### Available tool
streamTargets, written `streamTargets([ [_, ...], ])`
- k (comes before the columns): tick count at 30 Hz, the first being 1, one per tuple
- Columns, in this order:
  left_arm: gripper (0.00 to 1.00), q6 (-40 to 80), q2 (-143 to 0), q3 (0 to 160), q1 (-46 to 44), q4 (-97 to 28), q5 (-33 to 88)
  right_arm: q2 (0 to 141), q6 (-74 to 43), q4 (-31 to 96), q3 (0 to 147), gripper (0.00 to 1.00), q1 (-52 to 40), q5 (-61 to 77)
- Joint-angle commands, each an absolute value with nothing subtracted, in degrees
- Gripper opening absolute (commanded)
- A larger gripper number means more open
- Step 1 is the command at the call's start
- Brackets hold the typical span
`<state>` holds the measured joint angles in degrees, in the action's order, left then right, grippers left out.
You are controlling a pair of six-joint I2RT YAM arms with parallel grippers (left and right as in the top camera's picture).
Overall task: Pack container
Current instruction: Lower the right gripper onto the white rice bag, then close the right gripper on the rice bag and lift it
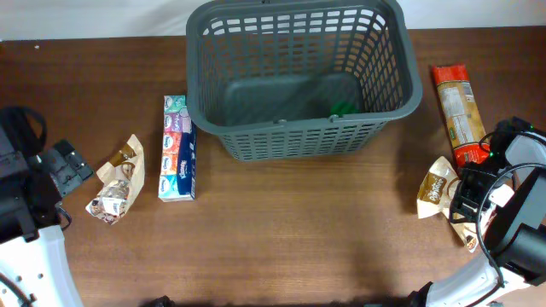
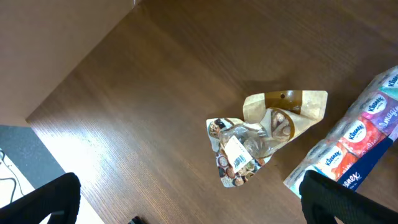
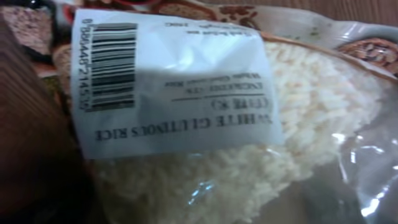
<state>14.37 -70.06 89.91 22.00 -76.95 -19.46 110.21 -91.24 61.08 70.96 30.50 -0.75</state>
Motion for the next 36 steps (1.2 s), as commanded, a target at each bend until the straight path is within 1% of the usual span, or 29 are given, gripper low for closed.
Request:
streamTargets([
  [1,0.99,14.26,-69.41,90.8,22.35,-76.82,-19.22,110.69,-87.33,60.03,70.59,0.99,30.61,-3.51],
  [4,0.99,14.26,-69.41,90.8,22.35,-76.82,-19.22,110.69,-82.54,58.94,70.59,0.99,30.52,-6.37],
  [7,0.99,14.26,-69.41,90.8,22.35,-76.79,-19.22,110.69,-82.26,59.81,70.59,0.99,30.0,-9.8],
  [12,0.99,14.26,-69.41,90.8,22.35,-76.82,-19.22,110.69,-82.21,60.47,70.59,0.99,29.91,-9.91],
  [18,0.99,14.26,-69.41,90.8,22.35,-76.79,-19.22,110.69,-77.82,60.69,70.59,0.99,29.91,-9.72],
  [36,0.99,14.26,-69.41,90.8,22.35,-76.82,-19.22,110.69,-77.73,63.99,70.59,0.99,29.93,-9.72],
])
